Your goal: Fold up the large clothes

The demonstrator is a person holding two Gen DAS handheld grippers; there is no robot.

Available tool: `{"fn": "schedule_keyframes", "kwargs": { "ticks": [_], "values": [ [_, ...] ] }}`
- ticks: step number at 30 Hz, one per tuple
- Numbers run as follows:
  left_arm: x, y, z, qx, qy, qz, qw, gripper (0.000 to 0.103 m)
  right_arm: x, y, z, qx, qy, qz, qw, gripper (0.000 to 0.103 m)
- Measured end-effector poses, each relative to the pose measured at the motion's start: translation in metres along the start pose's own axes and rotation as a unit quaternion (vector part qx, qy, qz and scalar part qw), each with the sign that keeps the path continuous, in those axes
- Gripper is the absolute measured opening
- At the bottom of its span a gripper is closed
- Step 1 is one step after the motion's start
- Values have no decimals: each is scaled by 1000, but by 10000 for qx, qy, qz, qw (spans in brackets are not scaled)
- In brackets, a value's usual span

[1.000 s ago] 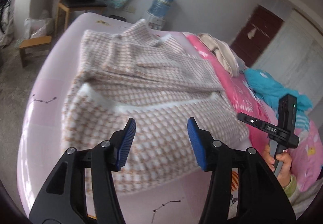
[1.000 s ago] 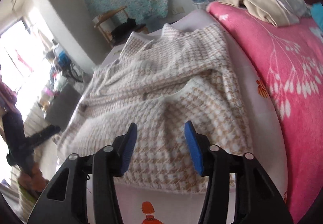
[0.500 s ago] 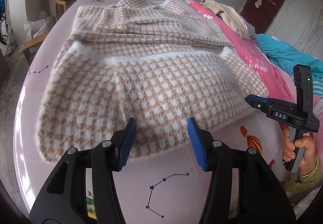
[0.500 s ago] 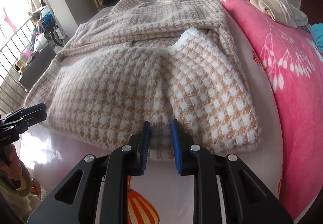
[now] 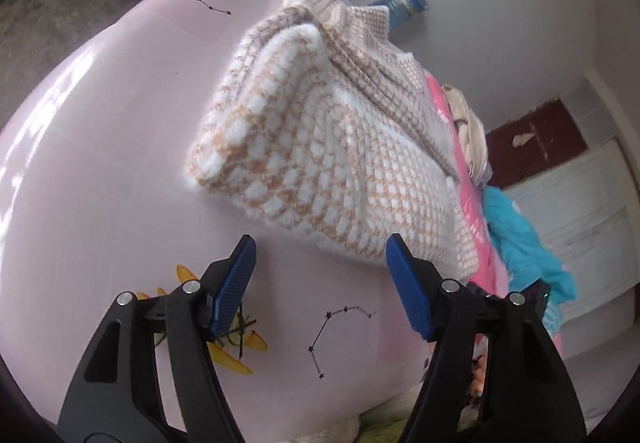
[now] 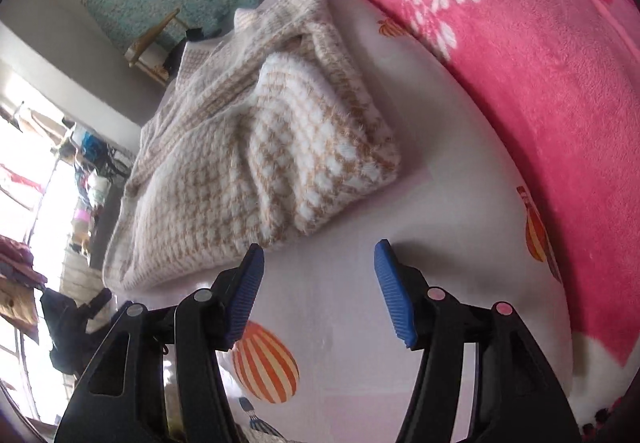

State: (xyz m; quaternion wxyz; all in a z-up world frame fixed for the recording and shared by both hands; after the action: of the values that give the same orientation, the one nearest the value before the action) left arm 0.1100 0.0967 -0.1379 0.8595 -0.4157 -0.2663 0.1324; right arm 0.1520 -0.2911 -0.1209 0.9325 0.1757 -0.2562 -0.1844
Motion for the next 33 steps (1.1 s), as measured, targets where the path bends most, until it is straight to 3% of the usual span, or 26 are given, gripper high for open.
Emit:
{"fn": "schedule_keyframes", "kwargs": {
  "ticks": [6, 9, 12, 15, 19, 20, 23, 27, 33],
  "values": [
    [27, 4, -8, -150, -484, 439, 9978, 62, 22, 2, -12, -43, -544, -556, 9970, 60],
    [31, -1, -14, 170, -619, 256, 9976, 52, 28, 8, -17, -126, -856, -656, 9941, 66],
    [36, -1, -20, 517, -740, 128, 9958, 39, 36, 18, -24, -399, -1090, -541, 9918, 66],
    [40, -1, -24, 876, -804, -126, 9928, 33, 39, 23, -28, -633, -1249, -457, 9891, 66],
    [40, -12, -28, 1538, -849, -873, 9806, 29, 41, 27, -33, -1087, -1345, -70, 9849, 44],
    [40, -16, -28, 1664, -875, -1077, 9762, 26, 41, 28, -34, -1163, -1318, 70, 9844, 33],
    [39, -29, -26, 1961, -945, -1627, 9624, 18, 42, 38, -29, -1370, -1355, 578, 9796, 19],
    [39, -54, -9, 2031, -1184, -2096, 9491, 12, 44, 53, 1, -1478, -1729, 1033, 9683, 15],
    [33, -93, 28, 1812, -1394, -2539, 9398, 8, 37, 67, 48, -1428, -2025, 1394, 9587, 9]
  ]
}}
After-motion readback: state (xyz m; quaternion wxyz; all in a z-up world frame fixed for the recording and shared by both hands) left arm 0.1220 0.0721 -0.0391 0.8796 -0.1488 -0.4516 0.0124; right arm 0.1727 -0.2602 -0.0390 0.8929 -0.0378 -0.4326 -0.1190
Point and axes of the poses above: each gripper's, at about its wrist camera, not at the fingertips, and z roughly against the way its jaws point, y to its left, x to its top, the point moved 8 cm from there along -z, roughly the way its jaws point, and after that the axes turned 5 degrees about -x, right-handed, at the moved point
